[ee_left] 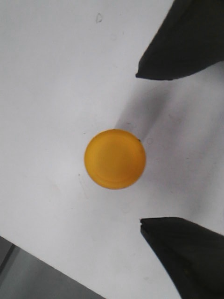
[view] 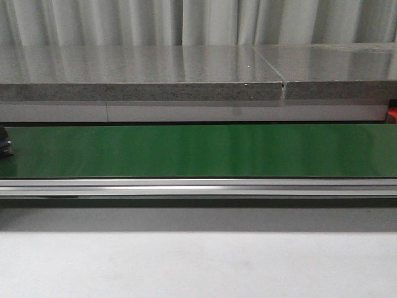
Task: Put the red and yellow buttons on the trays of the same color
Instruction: 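Grasp the yellow button on the table with the left gripper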
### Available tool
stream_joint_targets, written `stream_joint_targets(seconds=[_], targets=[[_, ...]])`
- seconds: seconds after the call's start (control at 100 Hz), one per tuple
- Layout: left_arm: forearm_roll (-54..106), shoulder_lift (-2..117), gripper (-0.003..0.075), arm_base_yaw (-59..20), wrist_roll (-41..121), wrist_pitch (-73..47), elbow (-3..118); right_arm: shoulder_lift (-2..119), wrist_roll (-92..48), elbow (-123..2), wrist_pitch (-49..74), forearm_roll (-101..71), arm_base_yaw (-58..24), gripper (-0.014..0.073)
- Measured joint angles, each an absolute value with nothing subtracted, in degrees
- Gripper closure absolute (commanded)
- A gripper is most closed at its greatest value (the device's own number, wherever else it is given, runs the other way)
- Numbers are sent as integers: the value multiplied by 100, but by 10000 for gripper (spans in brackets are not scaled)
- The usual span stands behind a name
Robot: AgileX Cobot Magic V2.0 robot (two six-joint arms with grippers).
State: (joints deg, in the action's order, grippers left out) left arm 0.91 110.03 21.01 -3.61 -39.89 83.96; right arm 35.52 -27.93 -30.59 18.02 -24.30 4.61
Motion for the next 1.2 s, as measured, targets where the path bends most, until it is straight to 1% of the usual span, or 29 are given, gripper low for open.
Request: stream_joint_targets(seconds=[0.38,0.46,0.5,0.55,0.6,0.67,0.79,0.89,1.05,1.2], targets=[[0,11906,131,2123,-361,-3943,9195,3552,-2793,-3059,1802,-2430,461,662],[-30,12002,139,2169,-361,-3939,9276,3552,-2793,-3059,1802,-2430,461,662],[-42,12052,156,2193,-361,-3939,9287,3552,-2793,-3059,1802,-2430,461,662],[-42,12088,195,2206,-361,-3939,9301,3552,-2793,-3059,1802,-2430,461,662],[-42,12100,252,2217,-361,-3939,9301,3552,-2793,-3059,1802,-2430,461,662],[-50,12111,363,2217,-361,-3939,9301,3552,-2793,-3059,1802,-2430,461,662],[-50,12111,596,2217,-361,-3939,9301,3552,-2793,-3059,1802,-2430,461,662],[0,12111,741,2217,-361,-3972,9301,3552,-2793,-3059,1802,-2430,461,662],[145,12006,739,2217,-361,-4059,9303,3552,-2793,-3059,1802,-2430,461,662],[313,11538,739,2217,-361,-4125,9303,3552,-2793,-3059,1802,-2430,461,662]])
